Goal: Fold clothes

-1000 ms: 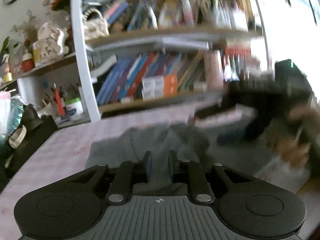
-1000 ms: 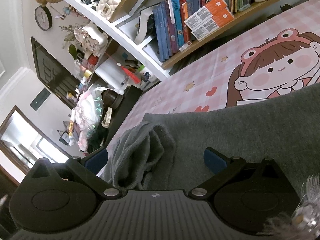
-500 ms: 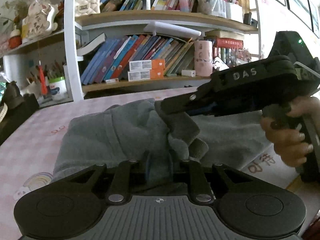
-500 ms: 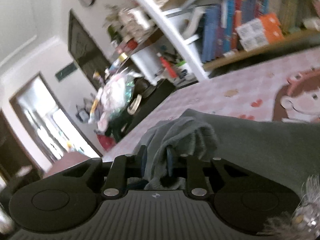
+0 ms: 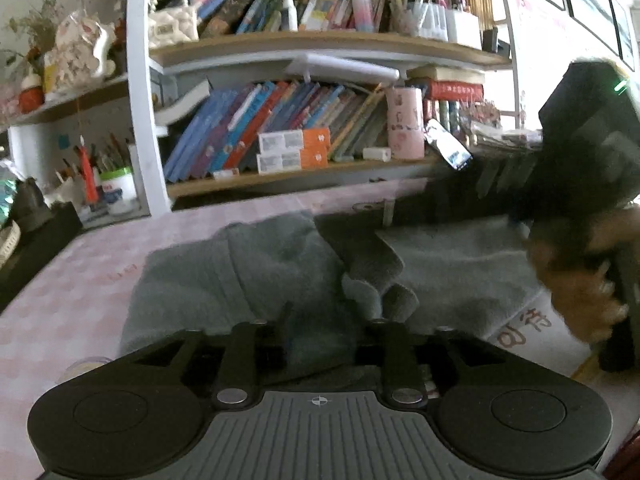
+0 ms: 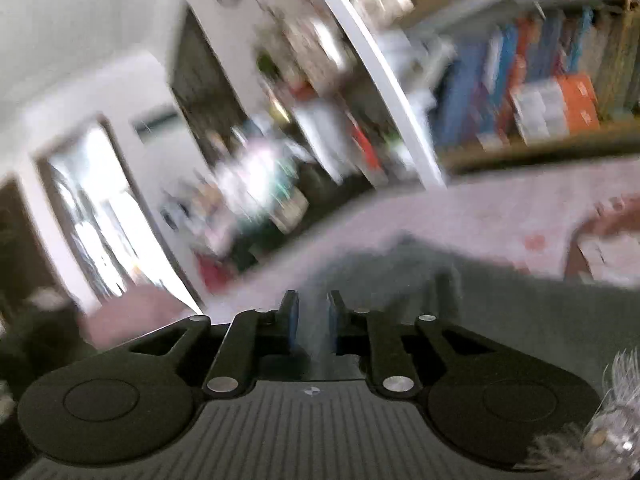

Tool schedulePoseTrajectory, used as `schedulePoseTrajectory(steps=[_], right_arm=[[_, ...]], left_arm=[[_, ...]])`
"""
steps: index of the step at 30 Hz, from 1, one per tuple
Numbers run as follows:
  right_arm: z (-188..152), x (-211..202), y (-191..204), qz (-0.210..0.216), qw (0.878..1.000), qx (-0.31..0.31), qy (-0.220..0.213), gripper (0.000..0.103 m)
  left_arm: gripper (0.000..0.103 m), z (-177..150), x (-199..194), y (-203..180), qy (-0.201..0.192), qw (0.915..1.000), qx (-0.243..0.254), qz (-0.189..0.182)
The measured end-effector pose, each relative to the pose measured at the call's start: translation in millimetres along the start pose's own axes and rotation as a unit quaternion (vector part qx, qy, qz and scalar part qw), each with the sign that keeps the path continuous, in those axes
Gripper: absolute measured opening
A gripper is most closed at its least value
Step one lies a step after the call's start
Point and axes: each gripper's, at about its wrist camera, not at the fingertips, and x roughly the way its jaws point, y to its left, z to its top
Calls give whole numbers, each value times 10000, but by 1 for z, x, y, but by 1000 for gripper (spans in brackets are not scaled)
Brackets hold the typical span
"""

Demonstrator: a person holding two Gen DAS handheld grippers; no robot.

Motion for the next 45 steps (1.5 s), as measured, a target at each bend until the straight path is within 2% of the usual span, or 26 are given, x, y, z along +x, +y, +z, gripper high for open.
schedulePoseTrajectory(steps=[1,2,3,6,11,16,20,23,27,30,34,38,41,45], right_arm=[[-2,7,-6,-257,9993,122,242,8],[-3,9,-14,-331,9981,337,386,5],[-3,9,-20,-272,9973,536,413,4],[-3,11,-24,-228,9969,607,453,4],[-7,13,-15,-325,9985,280,347,4],[-10,-11,-12,-256,9991,324,65,10],[-12,-35,-7,-376,9985,397,-103,25],[-13,-53,-5,-624,9968,474,-134,34],[-17,-82,-5,-1053,9928,550,-176,51],[-21,-108,-6,-1529,9862,580,-242,64],[-25,-139,-11,-2241,9721,652,-226,74],[-26,-163,-16,-2933,9530,736,-182,81],[-28,-176,-22,-3260,9411,885,-127,83],[-32,-181,-32,-3467,9286,1320,-17,83]], left_arm=[[64,1,-4,3,-97,9999,-22,74],[84,2,-8,7,-217,9996,-91,145],[88,3,-13,11,-350,9990,-195,185],[88,4,-22,23,-628,9964,-494,277],[97,1,-22,34,-615,9941,-783,429],[103,-1,-24,32,-609,9950,-702,352],[103,-4,-25,32,-624,9954,-683,231],[103,-6,-24,33,-623,9951,-757,160],[103,-10,-22,36,-635,9941,-883,53],[103,-14,-22,37,-682,9936,-897,18],[103,-18,-22,36,-785,9933,-849,-29],[103,-21,-26,40,-909,9912,-943,-186],[103,-24,-28,44,-1001,9888,-1075,-282],[103,-23,-28,47,-985,9875,-1205,-239]])
